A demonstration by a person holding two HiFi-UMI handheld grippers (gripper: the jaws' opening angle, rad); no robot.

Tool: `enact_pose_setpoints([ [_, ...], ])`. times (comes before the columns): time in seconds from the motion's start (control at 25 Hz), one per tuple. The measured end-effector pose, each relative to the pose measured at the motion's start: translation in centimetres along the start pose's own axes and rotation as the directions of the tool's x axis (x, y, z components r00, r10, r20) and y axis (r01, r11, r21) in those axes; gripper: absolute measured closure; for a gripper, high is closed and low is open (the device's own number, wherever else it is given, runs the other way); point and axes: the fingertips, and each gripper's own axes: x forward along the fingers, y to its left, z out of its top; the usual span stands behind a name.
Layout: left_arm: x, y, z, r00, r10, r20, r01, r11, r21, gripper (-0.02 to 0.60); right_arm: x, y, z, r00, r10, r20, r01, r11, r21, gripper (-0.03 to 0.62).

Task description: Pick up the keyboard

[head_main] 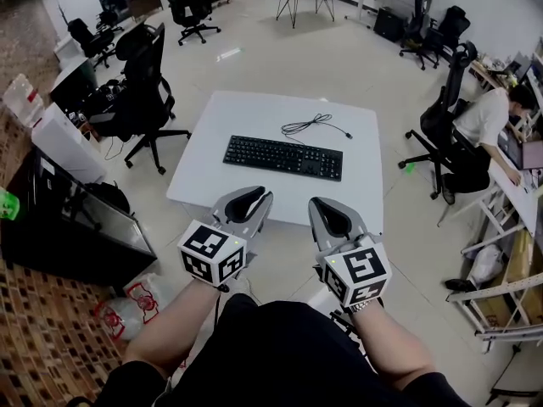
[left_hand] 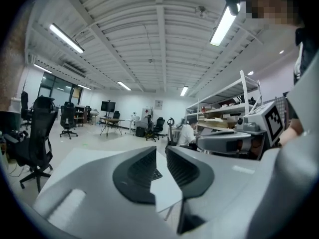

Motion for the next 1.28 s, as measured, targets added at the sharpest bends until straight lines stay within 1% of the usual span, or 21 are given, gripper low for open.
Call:
enact_pose_setpoints([
  [0.16,0.6,3.0,-0.2,1.0,0.025,-0.009,-0.026,0.997,-0.068,0.532,1.0,-0.6,-0.2,1.0,-0.003,-0.011,0.004,1.0,0.016,0.591],
  [0.36,1.9,9.3,-1.7,0.996,0.074,-0.045,-0.08,0.984,-0.156,0.513,3.6,-1.5,-0.7,0.999,-0.017,-0.032,0.018,0.999,0.027,0.591],
  [0.56,4.0,16.7,-4.9,0.986,0.112,-0.123,-0.138,0.963,-0.232,0.49,7.2,-3.5,-1.5,0.996,-0.051,-0.077,0.055,0.997,0.05,0.591],
  [0.68,5.5,21.1,-7.3,0.977,0.107,-0.185,-0.156,0.948,-0.279,0.469,10.0,-4.6,-1.9,0.992,-0.076,-0.104,0.084,0.994,0.074,0.591],
  [0.8,7.3,25.2,-9.5,0.964,0.097,-0.248,-0.175,0.934,-0.312,0.459,12.8,-5.6,-2.3,0.987,-0.098,-0.13,0.112,0.989,0.101,0.591],
  [0.96,9.4,30.5,-12.7,0.938,0.088,-0.337,-0.213,0.91,-0.355,0.453,15.9,-6.9,-3.2,0.977,-0.132,-0.166,0.155,0.979,0.135,0.591],
  [1.08,10.9,33.7,-15.0,0.917,0.066,-0.393,-0.237,0.884,-0.404,0.447,17.8,-7.8,-3.7,0.969,-0.162,-0.185,0.192,0.969,0.155,0.591],
  [1.2,12.4,35.8,-17.2,0.899,0.023,-0.436,-0.247,0.851,-0.464,0.44,19.0,-8.6,-4.2,0.961,-0.192,-0.201,0.227,0.959,0.172,0.591],
  [1.28,13.4,36.8,-18.3,0.891,-0.013,-0.455,-0.242,0.833,-0.497,0.44,19.6,-9.0,-4.7,0.954,-0.21,-0.213,0.249,0.951,0.182,0.591],
])
